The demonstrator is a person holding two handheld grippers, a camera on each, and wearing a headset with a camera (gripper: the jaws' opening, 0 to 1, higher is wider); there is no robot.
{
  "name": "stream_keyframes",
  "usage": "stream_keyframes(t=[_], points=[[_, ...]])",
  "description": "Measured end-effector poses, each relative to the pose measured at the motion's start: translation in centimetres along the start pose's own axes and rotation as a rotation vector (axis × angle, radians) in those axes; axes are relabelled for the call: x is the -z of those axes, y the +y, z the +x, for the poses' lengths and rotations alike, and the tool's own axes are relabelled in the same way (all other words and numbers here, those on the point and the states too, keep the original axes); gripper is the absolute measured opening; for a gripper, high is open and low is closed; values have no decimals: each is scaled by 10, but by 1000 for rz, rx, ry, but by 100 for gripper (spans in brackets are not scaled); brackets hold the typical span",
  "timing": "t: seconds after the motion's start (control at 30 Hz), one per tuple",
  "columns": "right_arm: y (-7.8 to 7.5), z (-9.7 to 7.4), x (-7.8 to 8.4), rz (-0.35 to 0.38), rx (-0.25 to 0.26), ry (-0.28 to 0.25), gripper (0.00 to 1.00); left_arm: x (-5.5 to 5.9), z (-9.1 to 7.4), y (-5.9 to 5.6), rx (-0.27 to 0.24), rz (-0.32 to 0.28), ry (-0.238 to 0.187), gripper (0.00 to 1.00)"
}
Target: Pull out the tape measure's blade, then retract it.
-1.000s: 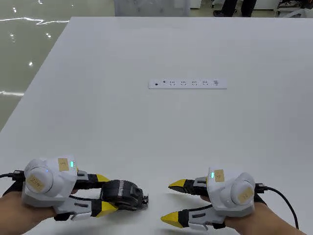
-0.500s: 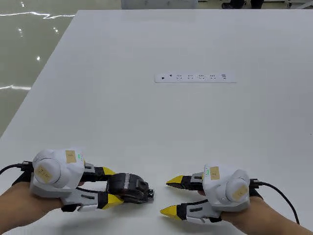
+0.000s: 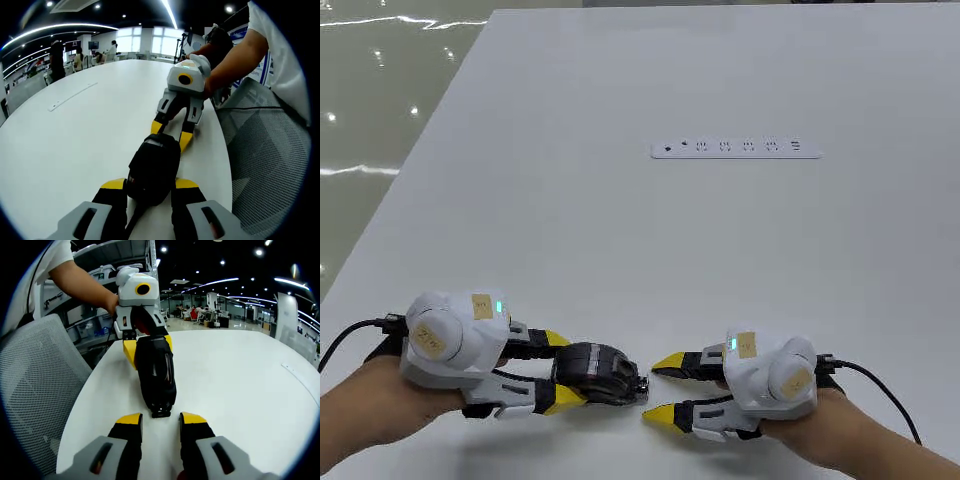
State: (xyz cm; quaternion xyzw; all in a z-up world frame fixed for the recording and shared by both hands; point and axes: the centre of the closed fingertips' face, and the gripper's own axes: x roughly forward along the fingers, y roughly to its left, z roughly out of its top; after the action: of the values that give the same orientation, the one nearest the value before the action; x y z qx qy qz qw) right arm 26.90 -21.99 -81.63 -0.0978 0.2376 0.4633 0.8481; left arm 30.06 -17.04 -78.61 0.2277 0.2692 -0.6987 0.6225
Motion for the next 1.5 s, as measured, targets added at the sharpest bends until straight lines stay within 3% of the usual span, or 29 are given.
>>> stream_keyframes(t=[0.3, 1.5], points=[[1, 4, -2, -54, -20, 9, 16, 0, 0, 0, 1, 8, 3, 31], [1, 6, -3, -36, -17, 31, 11, 2, 1, 0, -8, 63, 31, 29]])
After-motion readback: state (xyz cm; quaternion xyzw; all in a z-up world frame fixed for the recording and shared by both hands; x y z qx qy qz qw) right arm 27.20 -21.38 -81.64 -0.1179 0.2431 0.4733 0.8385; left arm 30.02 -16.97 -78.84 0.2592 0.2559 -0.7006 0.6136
